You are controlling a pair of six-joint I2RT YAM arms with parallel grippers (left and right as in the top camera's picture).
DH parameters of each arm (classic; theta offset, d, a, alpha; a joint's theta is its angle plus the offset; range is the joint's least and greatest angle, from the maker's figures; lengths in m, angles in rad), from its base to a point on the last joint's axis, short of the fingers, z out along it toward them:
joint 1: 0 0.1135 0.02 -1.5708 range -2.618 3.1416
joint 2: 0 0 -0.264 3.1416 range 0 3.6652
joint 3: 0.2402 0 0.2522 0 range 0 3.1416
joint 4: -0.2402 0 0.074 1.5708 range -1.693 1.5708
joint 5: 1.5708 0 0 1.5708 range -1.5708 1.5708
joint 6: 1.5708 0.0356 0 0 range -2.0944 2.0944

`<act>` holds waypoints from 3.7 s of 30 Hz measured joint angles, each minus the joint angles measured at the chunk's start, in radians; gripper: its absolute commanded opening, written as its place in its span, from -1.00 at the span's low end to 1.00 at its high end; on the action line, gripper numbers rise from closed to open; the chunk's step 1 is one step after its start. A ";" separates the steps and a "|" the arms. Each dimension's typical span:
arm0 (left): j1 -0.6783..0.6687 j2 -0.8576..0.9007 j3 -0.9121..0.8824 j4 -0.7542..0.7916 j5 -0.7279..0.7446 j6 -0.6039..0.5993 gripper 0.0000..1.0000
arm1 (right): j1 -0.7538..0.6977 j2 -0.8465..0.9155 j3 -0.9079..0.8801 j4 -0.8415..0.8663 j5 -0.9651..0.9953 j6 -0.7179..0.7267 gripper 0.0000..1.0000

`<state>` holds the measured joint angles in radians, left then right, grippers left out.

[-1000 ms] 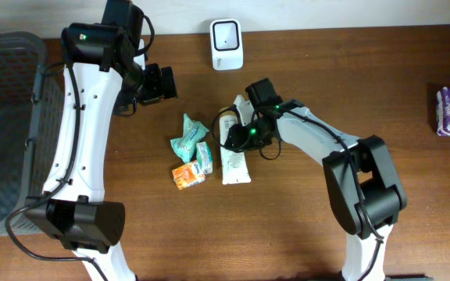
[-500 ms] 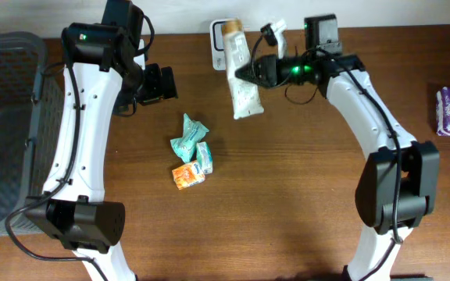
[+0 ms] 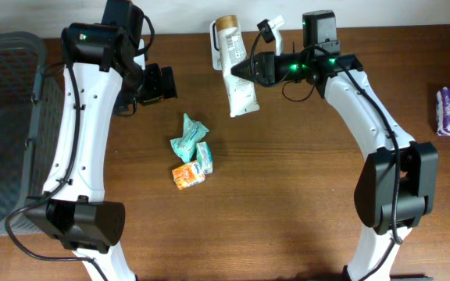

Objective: Scan the item barcode

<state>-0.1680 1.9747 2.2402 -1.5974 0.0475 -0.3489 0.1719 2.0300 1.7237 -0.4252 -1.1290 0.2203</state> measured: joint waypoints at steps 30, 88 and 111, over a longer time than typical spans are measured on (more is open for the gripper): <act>0.000 0.000 0.000 0.000 0.000 0.000 0.98 | 0.129 0.000 -0.025 -0.623 1.374 0.005 -0.92; 0.000 0.000 0.000 -0.001 0.000 0.000 0.97 | 0.142 0.013 -0.060 0.398 0.939 0.008 -0.92; 0.000 0.000 0.000 -0.002 0.000 0.000 0.98 | 0.103 0.208 -0.060 0.546 0.901 0.147 -0.92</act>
<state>-0.1680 1.9747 2.2402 -1.5990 0.0479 -0.3489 0.2752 2.2375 1.6638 0.1204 -0.2276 0.3672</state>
